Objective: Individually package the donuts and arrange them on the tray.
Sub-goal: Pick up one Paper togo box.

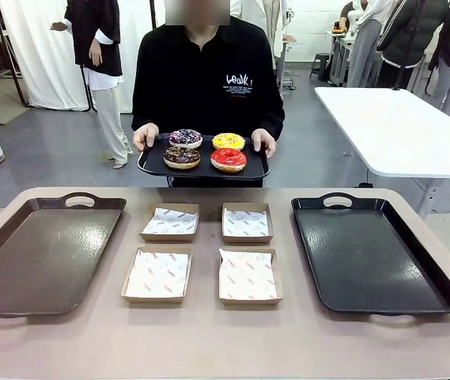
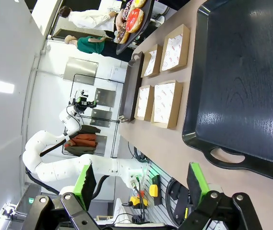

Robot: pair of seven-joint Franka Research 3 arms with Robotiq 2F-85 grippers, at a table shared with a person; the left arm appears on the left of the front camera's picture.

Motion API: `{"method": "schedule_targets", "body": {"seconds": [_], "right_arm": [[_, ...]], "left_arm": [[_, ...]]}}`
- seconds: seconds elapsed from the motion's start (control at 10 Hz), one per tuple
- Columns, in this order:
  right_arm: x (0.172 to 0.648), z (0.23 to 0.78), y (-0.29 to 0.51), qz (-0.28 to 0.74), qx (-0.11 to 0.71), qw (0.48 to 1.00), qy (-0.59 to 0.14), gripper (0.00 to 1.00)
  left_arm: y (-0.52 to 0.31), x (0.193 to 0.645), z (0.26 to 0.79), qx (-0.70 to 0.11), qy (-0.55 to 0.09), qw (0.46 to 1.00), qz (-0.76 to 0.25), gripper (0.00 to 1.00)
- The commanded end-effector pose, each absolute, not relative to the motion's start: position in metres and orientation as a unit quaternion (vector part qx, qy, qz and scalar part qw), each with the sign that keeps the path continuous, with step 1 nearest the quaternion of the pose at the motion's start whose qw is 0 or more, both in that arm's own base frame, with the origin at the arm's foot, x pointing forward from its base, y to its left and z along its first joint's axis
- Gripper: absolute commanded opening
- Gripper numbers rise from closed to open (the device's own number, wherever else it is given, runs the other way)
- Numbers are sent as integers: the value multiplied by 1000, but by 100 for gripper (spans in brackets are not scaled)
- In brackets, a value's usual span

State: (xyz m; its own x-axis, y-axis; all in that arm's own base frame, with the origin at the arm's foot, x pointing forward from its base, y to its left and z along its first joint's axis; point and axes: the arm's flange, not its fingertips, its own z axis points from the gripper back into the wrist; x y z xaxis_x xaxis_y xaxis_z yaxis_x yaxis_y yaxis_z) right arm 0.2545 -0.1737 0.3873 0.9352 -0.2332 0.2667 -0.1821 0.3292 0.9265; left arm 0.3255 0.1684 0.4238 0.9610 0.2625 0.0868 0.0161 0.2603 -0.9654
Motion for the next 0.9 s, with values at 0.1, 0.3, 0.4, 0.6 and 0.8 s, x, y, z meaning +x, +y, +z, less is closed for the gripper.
{"method": "schedule_targets", "body": {"seconds": [0.1,0.3,0.4,0.6,0.8], "right_arm": [[254,388,-175,-17,582,792,-183,100],[254,388,-175,-17,582,792,-183,100],[254,388,-175,-17,582,792,-183,100],[254,388,-175,-17,582,792,-183,100],[254,388,-175,-17,582,792,-183,100]], "left_arm": [[167,324,424,-604,-117,785,78,100],[167,324,424,-604,-117,785,78,100],[167,324,424,-604,-117,785,78,100],[167,324,424,-604,-117,785,78,100],[145,323,456,-561,-149,813,47,100]]}}
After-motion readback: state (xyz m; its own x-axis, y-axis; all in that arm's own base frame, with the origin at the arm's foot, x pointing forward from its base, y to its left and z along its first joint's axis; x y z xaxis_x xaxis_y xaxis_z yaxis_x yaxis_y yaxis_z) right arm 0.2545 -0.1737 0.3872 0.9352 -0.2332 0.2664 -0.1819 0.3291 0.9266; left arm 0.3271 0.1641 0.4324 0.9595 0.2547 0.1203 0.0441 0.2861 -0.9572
